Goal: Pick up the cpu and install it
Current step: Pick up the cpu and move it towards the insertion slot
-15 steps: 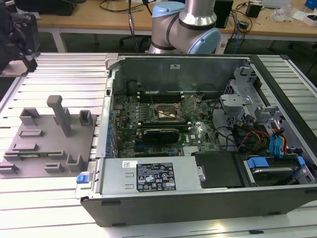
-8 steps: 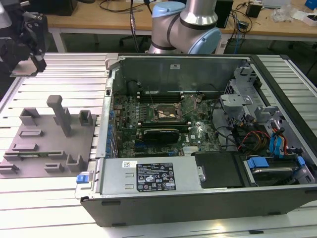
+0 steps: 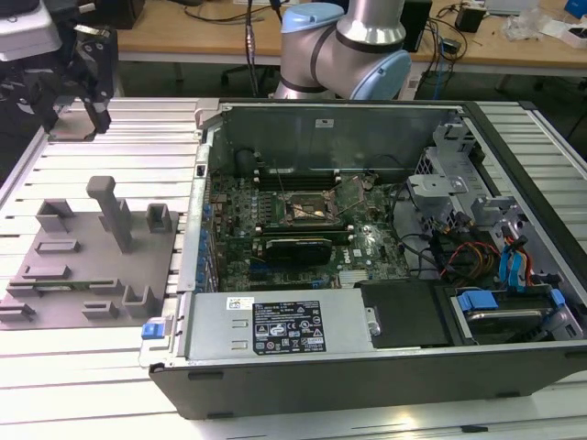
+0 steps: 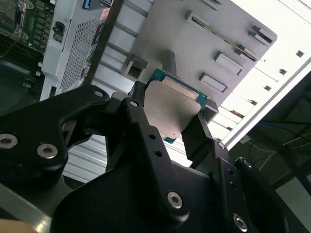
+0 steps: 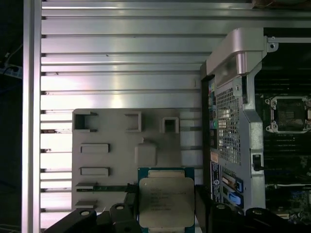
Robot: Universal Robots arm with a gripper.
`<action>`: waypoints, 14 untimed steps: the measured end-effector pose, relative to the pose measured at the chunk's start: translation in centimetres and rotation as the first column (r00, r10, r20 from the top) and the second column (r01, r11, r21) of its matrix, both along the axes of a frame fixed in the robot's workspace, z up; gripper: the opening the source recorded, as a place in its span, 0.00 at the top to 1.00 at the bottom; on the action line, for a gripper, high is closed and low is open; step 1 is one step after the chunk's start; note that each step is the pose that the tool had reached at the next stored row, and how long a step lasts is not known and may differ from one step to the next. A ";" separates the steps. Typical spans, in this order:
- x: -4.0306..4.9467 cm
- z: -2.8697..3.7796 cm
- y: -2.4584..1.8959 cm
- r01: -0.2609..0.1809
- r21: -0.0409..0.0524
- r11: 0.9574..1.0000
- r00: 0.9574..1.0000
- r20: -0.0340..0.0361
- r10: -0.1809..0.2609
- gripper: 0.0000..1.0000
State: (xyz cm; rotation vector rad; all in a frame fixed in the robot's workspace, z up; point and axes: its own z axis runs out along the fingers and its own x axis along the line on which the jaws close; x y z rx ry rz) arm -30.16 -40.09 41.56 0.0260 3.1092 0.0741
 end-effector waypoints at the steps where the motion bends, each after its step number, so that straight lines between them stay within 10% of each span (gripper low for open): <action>1: 0.21 0.00 0.00 0.000 0.000 1.000 1.000 0.000 0.000 0.45; 14: 3.37 0.00 0.00 0.000 0.000 1.000 1.000 0.000 0.000 0.45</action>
